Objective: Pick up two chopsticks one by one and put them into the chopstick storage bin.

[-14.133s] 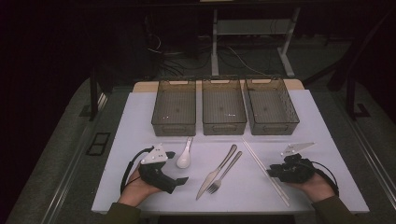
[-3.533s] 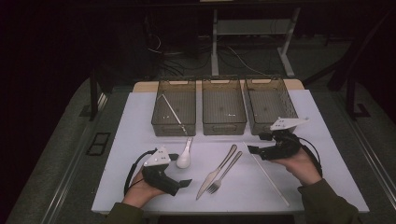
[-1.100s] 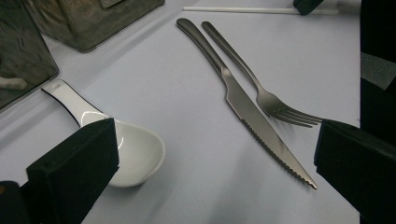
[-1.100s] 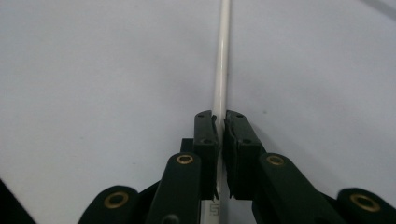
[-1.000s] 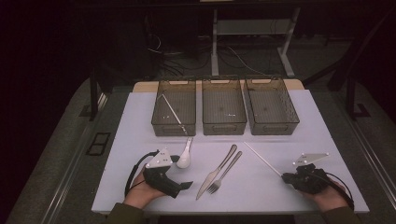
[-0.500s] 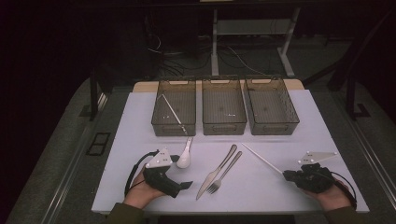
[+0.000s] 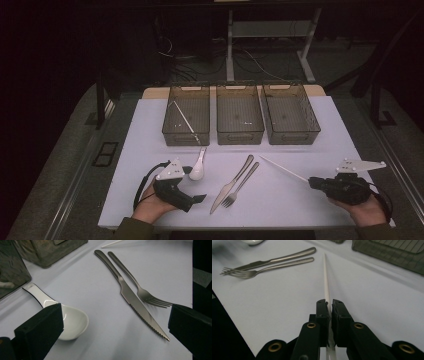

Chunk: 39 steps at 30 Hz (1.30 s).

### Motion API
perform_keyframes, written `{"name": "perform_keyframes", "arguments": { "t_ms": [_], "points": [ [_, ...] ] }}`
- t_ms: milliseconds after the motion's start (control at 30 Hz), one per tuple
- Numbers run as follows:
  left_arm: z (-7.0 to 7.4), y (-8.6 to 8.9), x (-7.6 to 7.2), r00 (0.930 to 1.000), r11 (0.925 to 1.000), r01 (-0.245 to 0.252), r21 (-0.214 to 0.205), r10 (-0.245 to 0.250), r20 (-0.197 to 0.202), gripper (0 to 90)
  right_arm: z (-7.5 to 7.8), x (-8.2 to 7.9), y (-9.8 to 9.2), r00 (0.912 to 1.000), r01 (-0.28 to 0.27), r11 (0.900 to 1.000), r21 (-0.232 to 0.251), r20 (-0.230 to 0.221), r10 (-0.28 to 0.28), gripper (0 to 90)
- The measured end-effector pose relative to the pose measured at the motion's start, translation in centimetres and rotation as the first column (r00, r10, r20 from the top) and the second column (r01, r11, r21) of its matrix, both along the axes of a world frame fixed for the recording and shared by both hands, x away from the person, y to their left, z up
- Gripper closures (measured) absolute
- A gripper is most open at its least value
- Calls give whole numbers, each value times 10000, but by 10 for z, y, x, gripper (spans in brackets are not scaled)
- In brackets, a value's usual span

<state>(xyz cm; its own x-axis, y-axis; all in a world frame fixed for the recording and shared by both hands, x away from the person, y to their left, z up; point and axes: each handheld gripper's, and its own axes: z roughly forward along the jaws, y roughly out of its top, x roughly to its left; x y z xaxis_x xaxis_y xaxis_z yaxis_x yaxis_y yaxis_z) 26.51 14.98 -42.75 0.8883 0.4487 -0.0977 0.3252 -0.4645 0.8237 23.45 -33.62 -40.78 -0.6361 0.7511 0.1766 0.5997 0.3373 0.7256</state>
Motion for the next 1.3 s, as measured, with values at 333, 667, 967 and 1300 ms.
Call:
{"name": "perform_keyframes", "arguments": {
  "t_ms": [333, 667, 967, 1300],
  "points": [
    [-1, 0, 0, 10000, 10000, 8, 30, -8, -9, 0, 15, -6, -4, 9984, -116, 9985, 542, 558, 86, 844],
    [-1, -1, 1, 10000, 10000, -35, 30, 35, -67, 0, 28, 3, -1, 9954, -259, 9965, 798, 943, 183, 843],
    [-3, 1, 2, 10000, 10000, -80, -52, 81, 20, 0, 44, 19, 8, 9903, -342, 9941, 1033, 1375, 198, 843],
    [-4, 1, 2, 9998, 9996, -165, -228, 163, -82, 0, 52, 40, 28, 9892, -489, 9915, 1203, 1434, 314, 843]
  ]
}}
